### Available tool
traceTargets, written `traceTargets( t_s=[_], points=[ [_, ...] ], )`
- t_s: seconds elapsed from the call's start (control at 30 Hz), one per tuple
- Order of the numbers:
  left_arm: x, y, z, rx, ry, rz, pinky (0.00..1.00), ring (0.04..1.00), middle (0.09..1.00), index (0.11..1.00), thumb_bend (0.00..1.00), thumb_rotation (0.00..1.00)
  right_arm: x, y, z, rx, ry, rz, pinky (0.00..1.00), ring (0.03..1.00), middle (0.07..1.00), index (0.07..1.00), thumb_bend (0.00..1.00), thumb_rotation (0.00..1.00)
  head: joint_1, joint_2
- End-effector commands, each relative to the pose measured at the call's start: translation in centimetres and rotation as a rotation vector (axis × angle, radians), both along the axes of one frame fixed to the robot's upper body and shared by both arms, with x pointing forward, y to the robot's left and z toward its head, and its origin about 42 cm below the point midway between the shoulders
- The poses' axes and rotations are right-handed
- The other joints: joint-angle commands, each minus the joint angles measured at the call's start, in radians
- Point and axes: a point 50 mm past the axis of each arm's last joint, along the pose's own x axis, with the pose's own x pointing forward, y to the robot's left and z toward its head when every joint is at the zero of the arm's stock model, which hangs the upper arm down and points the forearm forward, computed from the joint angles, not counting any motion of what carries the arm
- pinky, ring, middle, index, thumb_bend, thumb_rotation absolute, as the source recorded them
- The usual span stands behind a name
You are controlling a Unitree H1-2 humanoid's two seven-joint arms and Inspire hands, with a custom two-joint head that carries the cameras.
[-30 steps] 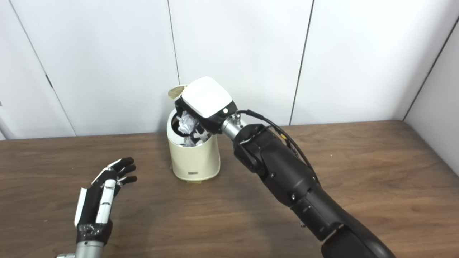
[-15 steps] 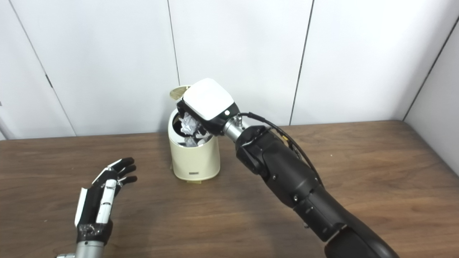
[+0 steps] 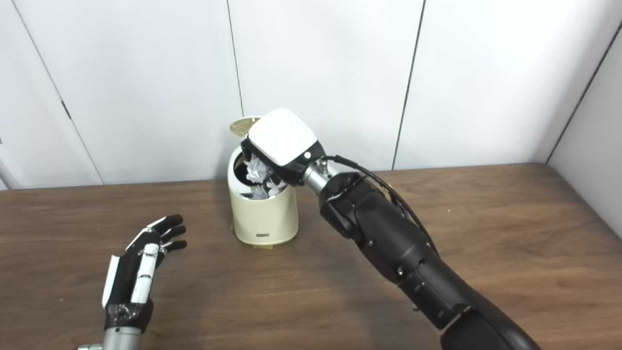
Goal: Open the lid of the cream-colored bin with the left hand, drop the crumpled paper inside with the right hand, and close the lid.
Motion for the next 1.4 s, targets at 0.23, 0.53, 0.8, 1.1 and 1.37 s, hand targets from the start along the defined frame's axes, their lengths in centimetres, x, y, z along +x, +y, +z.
traceTargets(
  t_s=[0.23, 0.53, 0.8, 1.1, 1.37],
  points=[
    [-0.48, -0.35, -0.13, 0.012, -0.012, -0.002, 0.71, 0.784, 0.805, 0.783, 0.39, 0.82, 0.26, -0.13, 2.35, 0.020, -0.051, -0.023, 0.37, 0.469, 0.581, 0.449, 0.51, 0.00, -0.001, 0.000],
    [-0.46, -0.33, -0.23, 0.007, -0.010, -0.004, 0.70, 0.773, 0.799, 0.778, 0.37, 0.81, 0.14, -0.06, 2.33, -0.002, -0.070, -0.048, 0.41, 0.481, 0.610, 0.453, 0.51, 0.00, -0.003, 0.002],
    [-0.41, -0.30, -0.29, 0.018, -0.009, -0.006, 0.70, 0.780, 0.803, 0.777, 0.38, 0.81, -0.07, -0.10, 2.48, -0.024, -0.080, -0.076, 0.50, 0.635, 0.713, 0.613, 0.93, 0.08, -0.004, 0.003],
    [-0.45, -0.37, -0.29, 0.012, 0.000, -0.006, 0.70, 0.781, 0.806, 0.780, 0.39, 0.81, -0.24, -0.09, 2.65, -0.043, -0.086, -0.093, 0.56, 0.690, 0.757, 0.681, 1.00, 0.13, -0.003, 0.004],
    [-0.40, -0.25, -0.40, 0.012, -0.003, -0.010, 0.70, 0.781, 0.806, 0.779, 0.39, 0.80, -0.38, -0.08, 2.45, -0.042, -0.092, -0.093, 0.58, 0.713, 0.772, 0.709, 1.00, 0.15, -0.004, 0.004]
  ],
)
